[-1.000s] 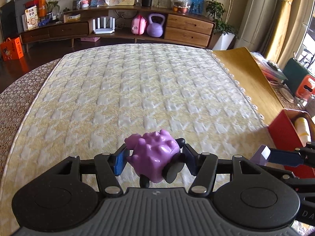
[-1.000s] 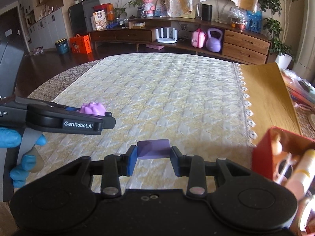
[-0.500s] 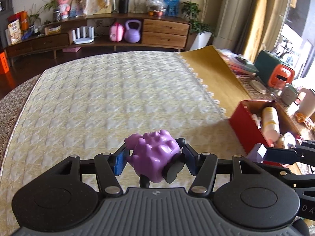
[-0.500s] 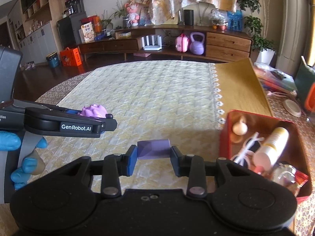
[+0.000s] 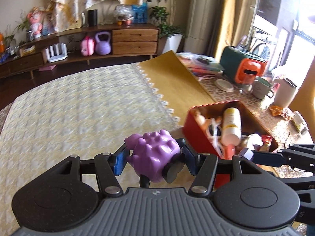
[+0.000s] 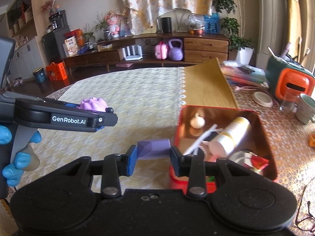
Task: Organize rigid objects
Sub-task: 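Carry the purple spiky toy and purple block over the red tin with both grippers, then lower the purple toy and block into the red tin and open both grippers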
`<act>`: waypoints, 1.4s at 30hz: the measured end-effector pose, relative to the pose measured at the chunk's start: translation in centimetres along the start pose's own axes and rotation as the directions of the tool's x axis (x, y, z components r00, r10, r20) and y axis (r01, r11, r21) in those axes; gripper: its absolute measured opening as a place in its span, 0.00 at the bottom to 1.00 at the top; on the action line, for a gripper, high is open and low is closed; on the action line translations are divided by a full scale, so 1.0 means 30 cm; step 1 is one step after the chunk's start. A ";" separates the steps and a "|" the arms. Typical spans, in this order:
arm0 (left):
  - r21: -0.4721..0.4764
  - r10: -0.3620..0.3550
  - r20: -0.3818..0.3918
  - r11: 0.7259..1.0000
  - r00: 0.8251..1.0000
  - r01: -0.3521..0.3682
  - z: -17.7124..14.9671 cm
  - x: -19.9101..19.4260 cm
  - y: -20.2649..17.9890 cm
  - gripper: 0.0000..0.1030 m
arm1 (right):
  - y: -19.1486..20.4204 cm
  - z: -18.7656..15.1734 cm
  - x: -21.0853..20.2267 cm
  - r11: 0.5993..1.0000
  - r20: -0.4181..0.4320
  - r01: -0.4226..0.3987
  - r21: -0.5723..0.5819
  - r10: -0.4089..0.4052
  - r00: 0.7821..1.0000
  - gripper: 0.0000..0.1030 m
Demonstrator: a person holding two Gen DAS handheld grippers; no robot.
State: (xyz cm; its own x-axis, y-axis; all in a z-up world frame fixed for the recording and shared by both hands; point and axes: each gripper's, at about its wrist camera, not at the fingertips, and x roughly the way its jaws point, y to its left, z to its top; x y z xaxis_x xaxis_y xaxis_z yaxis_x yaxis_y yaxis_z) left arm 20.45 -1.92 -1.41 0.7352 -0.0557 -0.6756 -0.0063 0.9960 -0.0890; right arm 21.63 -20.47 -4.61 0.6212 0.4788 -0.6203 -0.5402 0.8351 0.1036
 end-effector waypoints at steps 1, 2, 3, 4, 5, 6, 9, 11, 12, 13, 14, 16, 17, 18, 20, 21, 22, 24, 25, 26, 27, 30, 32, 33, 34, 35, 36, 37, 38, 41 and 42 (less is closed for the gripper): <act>0.005 -0.007 -0.001 1.000 1.000 0.007 0.005 0.006 -0.020 0.57 | -0.014 -0.003 -0.004 1.000 0.001 0.004 0.005 -0.004 1.000 0.34; 0.009 -0.013 -0.003 1.000 1.000 0.013 0.012 0.013 -0.039 0.57 | -0.027 -0.008 -0.009 1.000 0.002 0.006 0.010 -0.006 1.000 0.34; 0.015 -0.019 -0.006 1.000 1.000 0.020 0.016 0.019 -0.058 0.57 | -0.041 -0.013 -0.015 1.000 0.004 0.011 0.014 -0.011 1.000 0.34; 0.021 -0.024 -0.008 0.999 1.000 0.024 0.024 0.028 -0.077 0.57 | -0.054 -0.017 -0.019 1.000 0.005 0.015 0.018 -0.015 1.000 0.34; 0.029 -0.029 -0.010 0.999 1.000 0.030 0.032 0.038 -0.096 0.57 | -0.067 -0.023 -0.026 1.000 0.006 0.019 0.021 -0.019 1.000 0.34; 0.036 -0.034 -0.010 0.999 0.999 0.035 0.041 0.049 -0.115 0.57 | -0.081 -0.028 -0.028 0.999 0.006 0.023 0.026 -0.023 1.000 0.34; 0.055 -0.046 -0.012 0.997 0.999 0.047 0.066 0.081 -0.168 0.57 | -0.124 -0.043 -0.034 0.999 0.005 0.035 0.040 -0.036 0.999 0.34; 0.068 -0.054 -0.018 0.996 0.998 0.055 0.082 0.105 -0.203 0.57 | -0.154 -0.053 -0.034 0.998 0.003 0.045 0.050 -0.046 0.999 0.34; 0.078 -0.058 -0.019 0.995 0.998 0.059 0.089 0.118 -0.221 0.57 | -0.167 -0.058 -0.032 0.997 0.002 0.051 0.054 -0.051 0.999 0.34; 0.090 -0.062 -0.018 0.994 0.998 0.064 0.095 0.133 -0.240 0.57 | -0.179 -0.061 -0.031 0.997 0.000 0.055 0.057 -0.055 0.998 0.34; 0.102 -0.067 -0.016 0.992 0.998 0.068 0.100 0.147 -0.257 0.57 | -0.191 -0.065 -0.029 0.996 -0.002 0.059 0.061 -0.059 0.998 0.34; 0.114 -0.072 -0.017 0.991 0.997 0.074 0.112 0.182 -0.287 0.57 | -0.211 -0.071 -0.023 0.995 -0.006 0.066 0.068 -0.066 0.998 0.34; 0.117 -0.077 -0.022 0.990 0.997 0.079 0.117 0.201 -0.298 0.57 | -0.220 -0.076 -0.022 0.995 -0.007 0.069 0.068 -0.069 0.998 0.34; 0.117 -0.080 -0.028 0.990 0.996 0.082 0.121 0.221 -0.309 0.57 | -0.230 -0.077 -0.017 0.995 -0.009 0.073 0.069 -0.072 0.997 0.34; 0.121 -0.084 -0.050 0.989 0.995 0.090 0.125 0.266 -0.331 0.57 | -0.240 -0.082 -0.005 0.994 -0.016 0.079 0.073 -0.078 0.997 0.34; 0.126 -0.087 -0.062 0.988 0.994 0.094 0.123 0.287 -0.343 0.57 | -0.247 -0.086 -0.001 0.994 -0.020 0.083 0.073 -0.082 0.996 0.34; 0.131 -0.089 -0.075 0.986 0.993 0.099 0.120 0.308 -0.355 0.57 | -0.253 -0.092 0.005 0.993 -0.027 0.087 0.075 -0.085 0.996 0.34; 0.141 -0.091 -0.100 0.985 0.991 0.104 0.107 0.346 -0.381 0.57 | -0.262 -0.103 0.018 0.993 -0.038 0.092 0.075 -0.090 0.995 0.34; 0.143 -0.092 -0.112 0.984 0.989 0.108 0.099 0.362 -0.390 0.57 | -0.264 -0.107 0.025 0.993 -0.043 0.097 0.072 -0.095 0.995 0.34; 0.146 -0.095 -0.122 0.983 0.988 0.113 0.092 0.375 -0.397 0.57 | -0.271 -0.107 0.032 0.992 -0.046 0.100 0.072 -0.097 0.994 0.34; 0.150 -0.096 -0.129 0.982 0.987 0.115 0.086 0.386 -0.407 0.57 | -0.276 -0.108 0.036 0.992 -0.049 0.103 0.073 -0.099 0.994 0.34; 0.162 -0.091 -0.141 0.980 0.986 0.114 0.069 0.409 -0.422 0.57 | -0.281 -0.109 0.049 0.992 -0.051 0.111 0.068 -0.108 0.993 0.34; 0.160 -0.093 -0.153 0.980 0.984 0.118 0.061 0.425 -0.426 0.57 | -0.282 -0.111 0.057 0.991 -0.050 0.119 0.056 -0.116 0.992 0.34; 0.157 -0.095 -0.159 0.980 0.983 0.120 0.058 0.433 -0.427 0.57 | -0.280 -0.112 0.061 0.991 -0.048 0.126 0.047 -0.123 0.991 0.34; 0.155 -0.097 -0.166 0.980 0.981 0.123 0.053 0.439 -0.426 0.57 | -0.279 -0.113 0.064 0.990 -0.046 0.136 0.038 -0.134 0.990 0.34; 0.153 -0.097 -0.172 0.980 0.980 0.124 0.049 0.445 -0.426 0.57 | -0.283 -0.113 0.068 0.989 -0.045 0.143 0.033 -0.142 0.989 0.34; 0.152 -0.097 -0.178 0.980 0.979 0.125 0.046 0.451 -0.425 0.57 | -0.286 -0.113 0.070 0.989 -0.045 0.145 0.032 -0.144 0.989 0.34; 0.154 -0.100 -0.181 0.980 0.978 0.129 0.041 0.455 -0.426 0.58 | -0.289 -0.114 0.071 0.989 -0.046 0.145 0.036 -0.143 0.989 0.34; 0.165 -0.093 -0.175 0.979 0.980 0.122 0.037 0.455 -0.430 0.58 | -0.294 -0.117 0.072 0.989 -0.045 0.145 0.039 -0.144 0.989 0.34; 0.187 -0.087 -0.172 0.975 0.981 0.119 0.032 0.454 -0.439 0.58 | -0.302 -0.118 0.069 0.988 -0.047 0.143 0.054 -0.140 0.989 0.35; 0.191 -0.091 -0.173 0.974 0.981 0.124 0.031 0.454 -0.443 0.58 | -0.305 -0.117 0.069 0.988 -0.049 0.139 0.063 -0.136 0.990 0.36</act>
State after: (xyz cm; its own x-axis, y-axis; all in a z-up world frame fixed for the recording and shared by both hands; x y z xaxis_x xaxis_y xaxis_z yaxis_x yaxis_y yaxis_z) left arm 31.16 -15.84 -8.74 0.6039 -0.1576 -0.7813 0.2144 0.9762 -0.0312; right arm 25.86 -28.07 -9.55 0.6600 0.3471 -0.6663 -0.4122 0.9087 0.0650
